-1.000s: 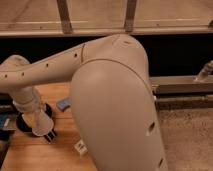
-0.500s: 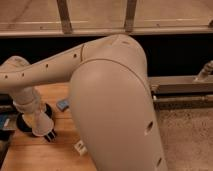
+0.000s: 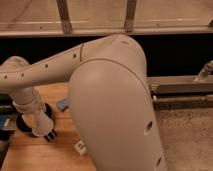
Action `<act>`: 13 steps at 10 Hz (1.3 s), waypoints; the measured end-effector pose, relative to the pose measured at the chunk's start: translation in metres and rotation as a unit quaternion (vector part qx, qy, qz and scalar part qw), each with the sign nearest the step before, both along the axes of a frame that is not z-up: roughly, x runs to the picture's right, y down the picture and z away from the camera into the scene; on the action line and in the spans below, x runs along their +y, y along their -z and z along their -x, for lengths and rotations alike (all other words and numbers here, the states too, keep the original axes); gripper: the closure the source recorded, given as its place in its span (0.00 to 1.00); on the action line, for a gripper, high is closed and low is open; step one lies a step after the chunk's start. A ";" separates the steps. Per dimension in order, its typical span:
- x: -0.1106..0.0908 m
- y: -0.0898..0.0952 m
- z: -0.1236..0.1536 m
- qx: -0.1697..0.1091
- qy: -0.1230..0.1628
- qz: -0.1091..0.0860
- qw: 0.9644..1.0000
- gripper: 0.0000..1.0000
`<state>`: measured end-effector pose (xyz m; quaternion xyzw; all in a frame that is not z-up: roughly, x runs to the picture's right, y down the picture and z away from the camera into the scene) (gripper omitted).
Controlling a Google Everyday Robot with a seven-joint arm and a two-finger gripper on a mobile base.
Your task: Place the ceramic cup over the eraser
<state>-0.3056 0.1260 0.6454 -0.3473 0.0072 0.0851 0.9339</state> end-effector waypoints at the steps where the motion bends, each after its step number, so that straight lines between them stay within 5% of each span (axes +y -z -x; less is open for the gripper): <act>1: 0.000 0.000 0.000 0.000 0.000 0.000 1.000 0.88; 2: 0.001 -0.001 -0.001 0.001 0.000 0.001 1.000 0.85; 9: 0.000 -0.001 -0.001 0.001 0.000 0.001 1.000 0.21; 13: 0.000 -0.001 -0.001 0.001 0.000 0.001 1.000 0.20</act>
